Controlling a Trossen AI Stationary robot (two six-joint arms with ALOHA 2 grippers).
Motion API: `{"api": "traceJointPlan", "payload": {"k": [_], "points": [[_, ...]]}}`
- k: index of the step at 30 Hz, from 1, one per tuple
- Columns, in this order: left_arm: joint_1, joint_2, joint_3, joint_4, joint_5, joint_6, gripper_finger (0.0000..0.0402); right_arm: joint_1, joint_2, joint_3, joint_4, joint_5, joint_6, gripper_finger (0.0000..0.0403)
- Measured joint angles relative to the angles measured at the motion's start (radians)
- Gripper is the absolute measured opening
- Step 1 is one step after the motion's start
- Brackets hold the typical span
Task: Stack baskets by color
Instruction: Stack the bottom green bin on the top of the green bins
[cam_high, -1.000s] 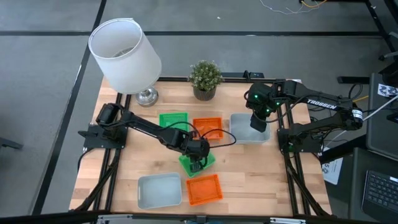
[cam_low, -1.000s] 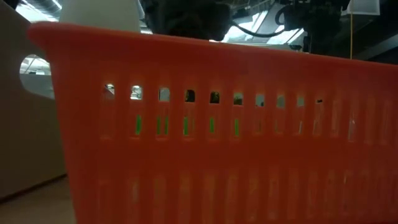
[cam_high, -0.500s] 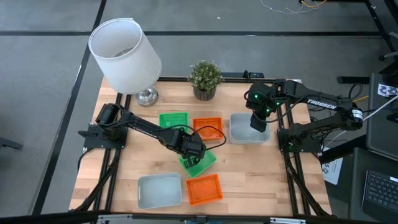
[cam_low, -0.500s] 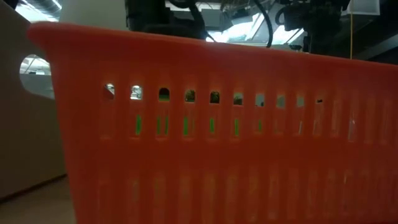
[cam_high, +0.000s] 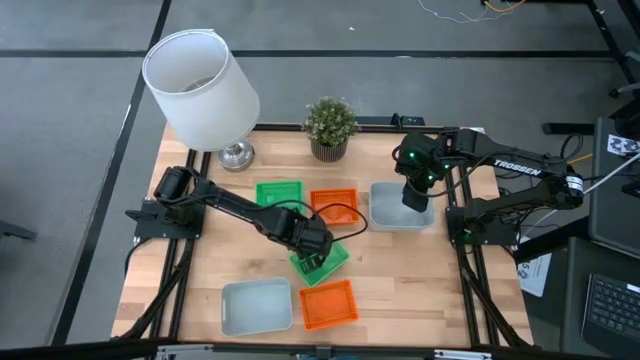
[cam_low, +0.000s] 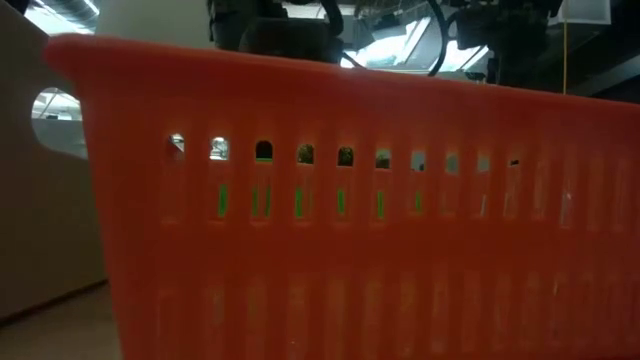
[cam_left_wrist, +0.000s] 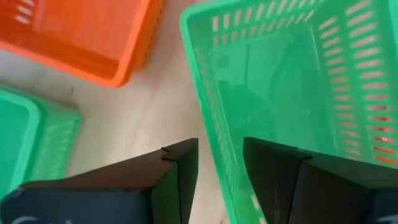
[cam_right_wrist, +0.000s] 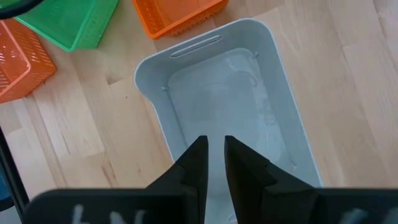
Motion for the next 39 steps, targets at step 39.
{"api": "traceJointPlan", "payload": {"k": [39], "points": [[-0.020, 0.021, 0.374, -0.365, -0.076, 0.294, 0.0002, 0.000, 0.000, 0.000, 0.010, 0.000, -0.020, 0.0053]]}}
